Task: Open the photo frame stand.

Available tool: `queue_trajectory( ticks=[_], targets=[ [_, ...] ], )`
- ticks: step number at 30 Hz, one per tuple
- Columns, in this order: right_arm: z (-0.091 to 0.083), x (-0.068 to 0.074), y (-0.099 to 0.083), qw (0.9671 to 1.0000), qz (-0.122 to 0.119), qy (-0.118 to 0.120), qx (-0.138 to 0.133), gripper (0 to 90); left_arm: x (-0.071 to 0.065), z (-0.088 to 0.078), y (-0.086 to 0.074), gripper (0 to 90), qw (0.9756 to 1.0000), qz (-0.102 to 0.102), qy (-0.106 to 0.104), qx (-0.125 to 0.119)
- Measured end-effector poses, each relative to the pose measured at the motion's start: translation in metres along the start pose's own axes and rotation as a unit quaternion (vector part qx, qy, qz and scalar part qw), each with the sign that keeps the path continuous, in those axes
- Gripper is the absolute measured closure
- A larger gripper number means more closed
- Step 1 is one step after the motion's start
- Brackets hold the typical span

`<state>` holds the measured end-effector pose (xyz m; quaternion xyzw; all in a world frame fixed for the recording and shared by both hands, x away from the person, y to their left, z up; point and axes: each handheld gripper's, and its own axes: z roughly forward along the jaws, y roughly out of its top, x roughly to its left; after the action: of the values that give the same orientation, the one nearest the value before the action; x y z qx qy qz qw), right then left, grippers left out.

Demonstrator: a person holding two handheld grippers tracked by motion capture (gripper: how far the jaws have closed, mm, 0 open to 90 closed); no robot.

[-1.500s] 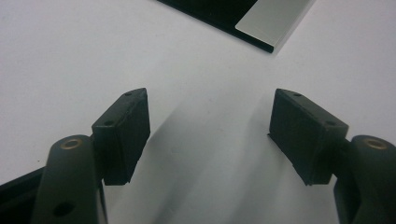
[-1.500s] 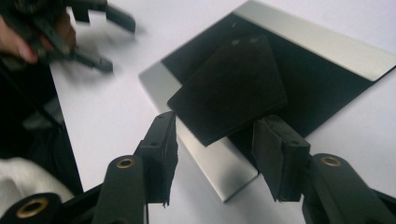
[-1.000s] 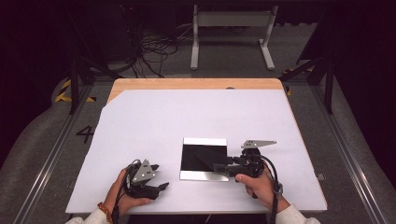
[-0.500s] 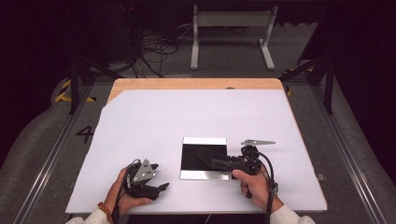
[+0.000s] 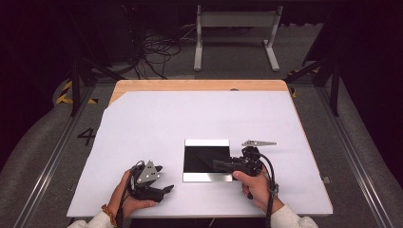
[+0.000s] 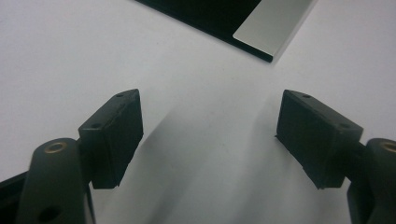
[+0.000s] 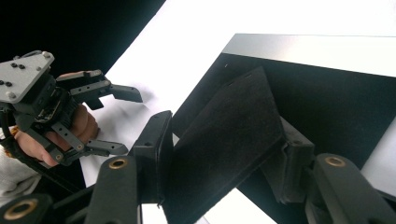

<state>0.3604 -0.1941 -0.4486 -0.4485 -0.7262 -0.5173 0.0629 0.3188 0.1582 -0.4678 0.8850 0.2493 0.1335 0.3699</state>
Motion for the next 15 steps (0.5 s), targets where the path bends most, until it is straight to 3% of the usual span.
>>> queue_trajectory(
  ticks=[9,15],
  targets=[
    [0.003,-0.002,0.0,0.9999,-0.01,-0.001,-0.001,50.1,0.005,0.009,0.009,22.8,0.9998,-0.007,-0.017,-0.006],
    [0.003,-0.002,0.0,0.9999,-0.015,-0.002,-0.001,50.3,0.001,0.014,0.013,22.7,0.9998,0.004,-0.02,0.0]
  ],
)
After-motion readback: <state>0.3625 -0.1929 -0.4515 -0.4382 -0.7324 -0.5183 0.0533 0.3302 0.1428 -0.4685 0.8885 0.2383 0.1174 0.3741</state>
